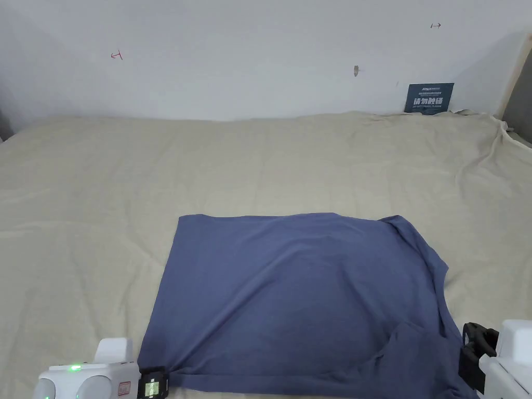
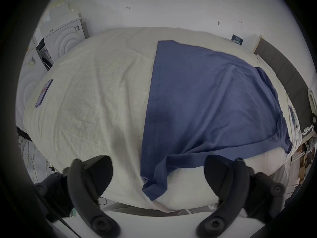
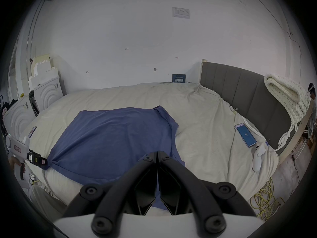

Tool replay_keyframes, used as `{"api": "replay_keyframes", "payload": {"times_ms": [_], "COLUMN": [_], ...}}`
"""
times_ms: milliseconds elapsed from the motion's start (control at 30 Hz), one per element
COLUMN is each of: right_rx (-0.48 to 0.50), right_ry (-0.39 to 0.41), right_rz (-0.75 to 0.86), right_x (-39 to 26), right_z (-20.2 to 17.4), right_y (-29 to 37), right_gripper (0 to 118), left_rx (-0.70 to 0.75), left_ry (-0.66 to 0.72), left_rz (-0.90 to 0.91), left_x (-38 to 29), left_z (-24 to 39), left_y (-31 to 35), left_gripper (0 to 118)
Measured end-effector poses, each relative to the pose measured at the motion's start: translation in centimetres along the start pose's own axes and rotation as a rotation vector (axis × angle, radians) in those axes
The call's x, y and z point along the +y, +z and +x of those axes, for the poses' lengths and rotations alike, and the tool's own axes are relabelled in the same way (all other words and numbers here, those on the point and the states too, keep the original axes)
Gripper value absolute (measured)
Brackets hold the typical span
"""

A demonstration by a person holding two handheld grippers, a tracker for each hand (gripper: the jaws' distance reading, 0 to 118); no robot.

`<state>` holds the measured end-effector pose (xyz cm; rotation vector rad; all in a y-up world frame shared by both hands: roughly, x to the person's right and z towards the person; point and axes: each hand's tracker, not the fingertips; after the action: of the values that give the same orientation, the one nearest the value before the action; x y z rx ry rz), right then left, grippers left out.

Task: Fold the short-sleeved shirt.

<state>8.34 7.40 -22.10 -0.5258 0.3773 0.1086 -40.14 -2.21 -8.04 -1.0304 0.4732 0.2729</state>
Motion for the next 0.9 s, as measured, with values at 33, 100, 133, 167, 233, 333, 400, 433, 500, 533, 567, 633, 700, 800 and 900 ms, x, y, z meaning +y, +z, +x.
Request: {"api": "replay_keyframes", "payload": {"times_ms": [33,100,133,167,233,333,400,433,500,533,567,633,700,800,900], "right_rx": [-0.002,-0.004,-0.004,-0.006,-0.010,-0.016,-0.021,-0.025,-0.025,-0.029,-0.016,-0.018,-0.014,-0.023,-0.027], "right_ry": [0.001,-0.002,-0.008,-0.014,-0.022,-0.044,-0.070,-0.092,-0.116,-0.126,-0.131,-0.145,-0.155,-0.151,-0.118], "right_rz": [-0.002,-0.007,-0.012,-0.015,-0.023,-0.052,-0.104,-0.139,-0.201,-0.224,-0.255,-0.310,-0.360,-0.390,-0.439], "right_x": [0.0,-0.1,-0.2,-0.3,-0.5,-0.9,-1.3,-1.6,-2.5,-2.9,-3.3,-4.3,-5.2,-6.4,-7.2], "right_z": [0.1,0.5,0.7,0.9,1.4,2.1,2.5,2.9,3.6,3.9,4.1,4.6,4.8,4.8,4.3], "right_y": [0.0,0.0,0.0,0.0,0.0,-0.4,-1.0,-1.4,-2.5,-3.0,-3.5,-4.5,-5.5,-6.6,-7.7], "right_gripper": [0,0,0,0,0,0,0,0,1,3,9,55,102,106,106], "left_rx": [0.015,0.031,0.031,0.023,-0.052,-0.041,-0.053,-0.066,-0.084,-0.091,-0.097,-0.104,-0.109,-0.110,-0.113], "left_ry": [-0.019,-0.067,-0.071,-0.064,-0.023,-0.016,0.008,0.024,0.044,0.046,0.049,0.050,0.049,0.047,0.051], "left_rz": [-0.012,-0.052,-0.048,-0.045,-0.044,-0.037,0.008,0.025,0.052,0.058,0.067,0.083,0.096,0.099,0.101], "left_x": [0.0,0.0,-0.1,-0.2,0.0,0.3,0.5,0.7,1.2,1.4,1.4,1.6,2.0,2.2,2.0], "left_z": [0.1,0.6,0.8,1.0,1.2,1.7,1.6,1.2,1.0,0.9,0.6,0.4,0.6,0.8,0.6], "left_y": [-0.5,-1.2,-1.3,-1.2,-1.0,-0.2,0.6,0.9,1.8,2.3,2.2,2.7,3.4,3.6,3.2], "left_gripper": [65,53,38,18,3,1,0,0,0,0,0,0,0,0,0]}}
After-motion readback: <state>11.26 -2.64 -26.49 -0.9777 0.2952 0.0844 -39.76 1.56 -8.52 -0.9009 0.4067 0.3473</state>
